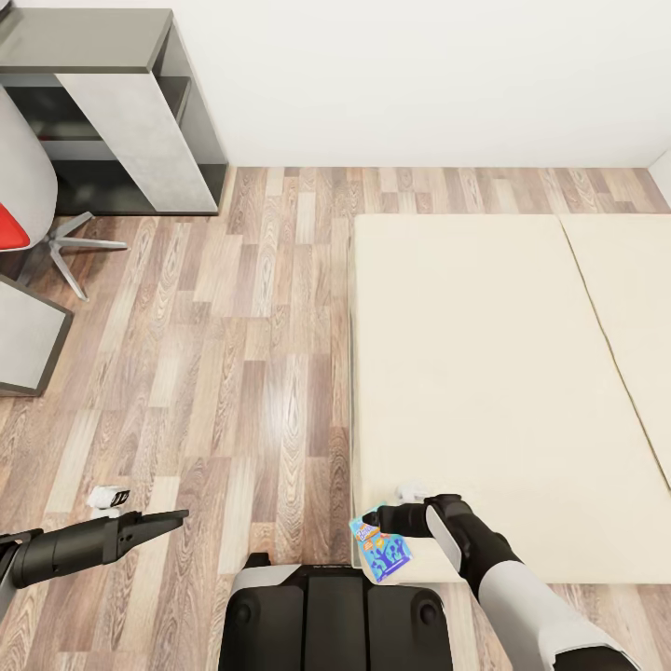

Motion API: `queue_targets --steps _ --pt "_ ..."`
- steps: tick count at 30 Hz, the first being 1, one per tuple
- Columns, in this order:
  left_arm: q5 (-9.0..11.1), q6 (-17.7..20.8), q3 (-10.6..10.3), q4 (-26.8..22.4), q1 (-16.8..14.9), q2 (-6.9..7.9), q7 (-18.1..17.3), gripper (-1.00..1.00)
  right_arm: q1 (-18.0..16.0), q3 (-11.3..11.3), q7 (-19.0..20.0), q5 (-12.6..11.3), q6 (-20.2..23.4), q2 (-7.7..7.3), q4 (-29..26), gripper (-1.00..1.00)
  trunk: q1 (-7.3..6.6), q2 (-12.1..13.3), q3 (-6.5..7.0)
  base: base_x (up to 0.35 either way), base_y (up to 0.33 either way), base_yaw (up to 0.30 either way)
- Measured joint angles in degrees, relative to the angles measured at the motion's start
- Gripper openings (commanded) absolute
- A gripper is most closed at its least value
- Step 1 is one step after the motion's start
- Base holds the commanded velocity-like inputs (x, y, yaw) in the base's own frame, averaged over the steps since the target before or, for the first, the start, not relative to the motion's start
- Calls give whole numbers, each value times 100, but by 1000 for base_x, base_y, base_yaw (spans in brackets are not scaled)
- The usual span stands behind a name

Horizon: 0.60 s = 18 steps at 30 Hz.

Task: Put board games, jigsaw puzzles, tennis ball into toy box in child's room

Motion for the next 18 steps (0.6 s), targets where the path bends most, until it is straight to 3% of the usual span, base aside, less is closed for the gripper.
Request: queue_targets --steps 18 --pt "3 1 2 0 0 -2 0 100 0 23 -6 8 101 41 8 100 0 0 0 0 0 0"
